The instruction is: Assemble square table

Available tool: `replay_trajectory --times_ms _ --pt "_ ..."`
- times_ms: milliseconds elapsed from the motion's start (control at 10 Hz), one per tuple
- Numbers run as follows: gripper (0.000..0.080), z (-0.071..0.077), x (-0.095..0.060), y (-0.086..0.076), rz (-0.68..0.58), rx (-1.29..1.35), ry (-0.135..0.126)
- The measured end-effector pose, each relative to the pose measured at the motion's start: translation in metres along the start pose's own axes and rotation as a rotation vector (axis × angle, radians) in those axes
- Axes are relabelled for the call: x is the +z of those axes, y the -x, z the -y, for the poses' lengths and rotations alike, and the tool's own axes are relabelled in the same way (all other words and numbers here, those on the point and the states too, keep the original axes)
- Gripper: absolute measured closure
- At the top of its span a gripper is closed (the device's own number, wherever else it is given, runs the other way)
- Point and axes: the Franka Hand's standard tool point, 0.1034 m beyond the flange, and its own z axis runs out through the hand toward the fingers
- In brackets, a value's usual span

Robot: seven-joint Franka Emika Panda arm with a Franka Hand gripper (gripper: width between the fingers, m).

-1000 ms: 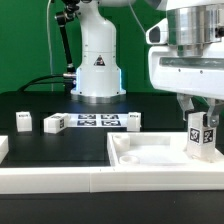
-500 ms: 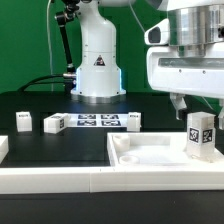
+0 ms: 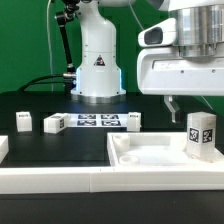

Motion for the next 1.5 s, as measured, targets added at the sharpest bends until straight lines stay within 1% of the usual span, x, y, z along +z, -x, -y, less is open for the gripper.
replay_trajectory --times_ms 300,900,1000,1200,1300,1400,1500 --pt "0.0151 0.0024 0.0002 0.0024 0.0 -0.248 0.001" --pt "0.0151 0.0033 0.0011 0.0042 0.002 -0.633 0.001" --pt "0.0151 0.0033 0.0011 0.0041 0.001 -0.683 0.003" --pt "0.0151 0.0026 0.0006 0.0028 -0.005 -0.846 0.021" --pt "0.0151 0.0024 0.0006 0.0026 -0.006 -0.88 0.025" --pt "0.0151 0.0011 0.0005 0.0013 -0.007 -0.983 0.034" --pt "0.0151 0.0003 0.0004 0.0005 -0.007 -1.015 0.036"
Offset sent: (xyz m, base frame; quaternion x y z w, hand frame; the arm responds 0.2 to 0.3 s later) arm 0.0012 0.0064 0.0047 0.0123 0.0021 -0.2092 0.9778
